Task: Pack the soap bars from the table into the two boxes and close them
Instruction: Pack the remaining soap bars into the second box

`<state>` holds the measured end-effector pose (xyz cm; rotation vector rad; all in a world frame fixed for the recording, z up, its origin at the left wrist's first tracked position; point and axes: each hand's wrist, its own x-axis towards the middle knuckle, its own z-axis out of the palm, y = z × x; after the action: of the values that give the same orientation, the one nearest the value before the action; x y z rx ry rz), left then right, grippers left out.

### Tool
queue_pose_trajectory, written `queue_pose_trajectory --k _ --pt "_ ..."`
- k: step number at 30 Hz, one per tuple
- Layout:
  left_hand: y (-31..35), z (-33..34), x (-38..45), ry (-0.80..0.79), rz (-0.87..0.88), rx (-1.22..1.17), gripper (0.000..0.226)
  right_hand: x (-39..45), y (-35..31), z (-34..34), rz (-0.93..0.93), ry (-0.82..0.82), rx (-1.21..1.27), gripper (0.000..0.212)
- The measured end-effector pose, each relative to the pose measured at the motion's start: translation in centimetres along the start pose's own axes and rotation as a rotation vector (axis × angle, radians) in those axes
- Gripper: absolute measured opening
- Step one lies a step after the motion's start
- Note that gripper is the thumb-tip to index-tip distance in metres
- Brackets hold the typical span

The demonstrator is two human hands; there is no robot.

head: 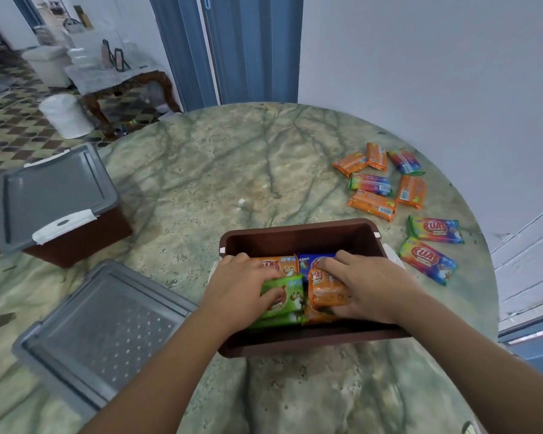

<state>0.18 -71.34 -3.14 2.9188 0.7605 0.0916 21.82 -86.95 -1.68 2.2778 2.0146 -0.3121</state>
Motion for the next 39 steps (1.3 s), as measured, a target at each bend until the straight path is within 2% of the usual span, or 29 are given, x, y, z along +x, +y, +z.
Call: queue_pose_trajectory --k 4,6,10,17,24,30,33,39 --pt "0.0 0.2 0.1 -0.118 0.016 0.124 0.077 -0.1 0.0 0.0 -0.012 -0.008 0.009 0.079" --pt "0.1 0.2 0.1 -0.129 0.034 0.138 0.082 0.0 0.1 -0.1 -0.020 -0.017 0.005 0.078" --pt "0.3 0.1 0.3 -0.167 0.066 0.171 0.078 -0.1 0.1 -0.1 -0.031 -0.047 -0.009 0.077" --pt "1.0 -0.4 -0.1 -0.235 0.073 0.232 0.089 0.1 0.4 0.2 -0.067 -0.059 -0.009 0.079" --pt "1.2 -0.5 0.2 -0.250 0.081 0.272 0.078 0.5 0.6 0.3 -0.046 -0.084 0.033 0.086" --pt "0.7 -0.2 0.5 -0.269 0.084 0.264 0.077 0.4 0.6 0.4 -0.019 -0.035 0.123 0.069" --pt "0.6 0.0 0.5 -0.246 0.092 0.245 0.073 0.5 0.6 0.3 -0.033 -0.041 0.110 0.065" --pt "0.4 0.0 0.5 -0.206 0.099 0.201 0.080 0.4 0.5 0.3 -0.045 0.016 0.131 0.057"
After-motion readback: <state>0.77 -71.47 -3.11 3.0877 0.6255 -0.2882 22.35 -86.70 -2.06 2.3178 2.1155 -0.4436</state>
